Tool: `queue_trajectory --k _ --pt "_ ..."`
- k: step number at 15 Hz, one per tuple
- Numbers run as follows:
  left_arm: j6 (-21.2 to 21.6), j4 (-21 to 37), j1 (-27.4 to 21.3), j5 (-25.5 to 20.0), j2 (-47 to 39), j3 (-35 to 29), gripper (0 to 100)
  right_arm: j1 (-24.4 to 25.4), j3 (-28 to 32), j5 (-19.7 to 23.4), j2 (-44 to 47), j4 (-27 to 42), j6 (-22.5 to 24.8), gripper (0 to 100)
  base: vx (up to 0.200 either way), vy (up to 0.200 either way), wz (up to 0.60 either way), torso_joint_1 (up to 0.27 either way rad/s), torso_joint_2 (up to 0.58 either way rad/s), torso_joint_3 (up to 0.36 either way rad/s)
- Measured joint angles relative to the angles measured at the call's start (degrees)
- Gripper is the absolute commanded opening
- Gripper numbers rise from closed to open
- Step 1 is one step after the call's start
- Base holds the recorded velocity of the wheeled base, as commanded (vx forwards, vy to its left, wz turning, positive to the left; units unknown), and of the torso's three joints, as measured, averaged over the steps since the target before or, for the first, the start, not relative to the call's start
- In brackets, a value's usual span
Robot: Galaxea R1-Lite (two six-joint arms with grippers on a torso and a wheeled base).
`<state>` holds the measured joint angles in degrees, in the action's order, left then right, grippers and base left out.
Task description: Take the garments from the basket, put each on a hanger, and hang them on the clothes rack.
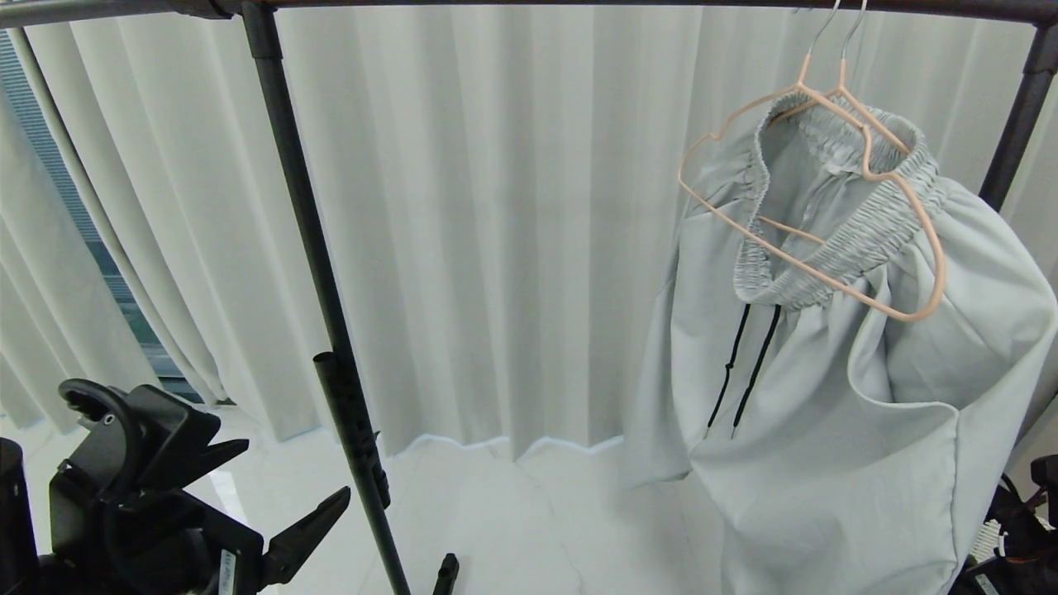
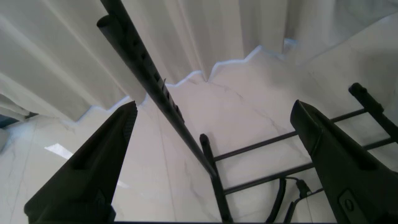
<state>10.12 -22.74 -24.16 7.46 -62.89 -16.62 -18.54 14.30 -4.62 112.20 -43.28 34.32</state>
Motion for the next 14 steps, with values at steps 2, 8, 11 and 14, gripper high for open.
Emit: queue_trajectory --k 2,8,11,14 --pt "0.0 0.0 -0.01 0.06 0.35 0.28 100 -0.11 -0.41 0.24 1.77 -1.56 -0.05 0 0.0 0.0 0.0 0.0 0.0 0.0" --pt "0.0 0.0 0.1 0.01 1.4 0.99 100 0.16 -2.93 0.28 0.95 -5.9 1.67 0 0.0 0.0 0.0 0.0 0.0 0.0" --pt "0.0 0.0 0.07 0.0 1.46 1.51 100 0.52 -3.08 0.39 -2.54 -4.62 3.15 0 0.0 0.0 0.0 0.0 0.0 0.0" --pt "0.09 0.0 0.02 0.0 1.54 1.96 100 2.17 -0.69 0.39 -8.66 4.57 3.34 0 0.0 0.0 0.0 0.0 0.0 0.0"
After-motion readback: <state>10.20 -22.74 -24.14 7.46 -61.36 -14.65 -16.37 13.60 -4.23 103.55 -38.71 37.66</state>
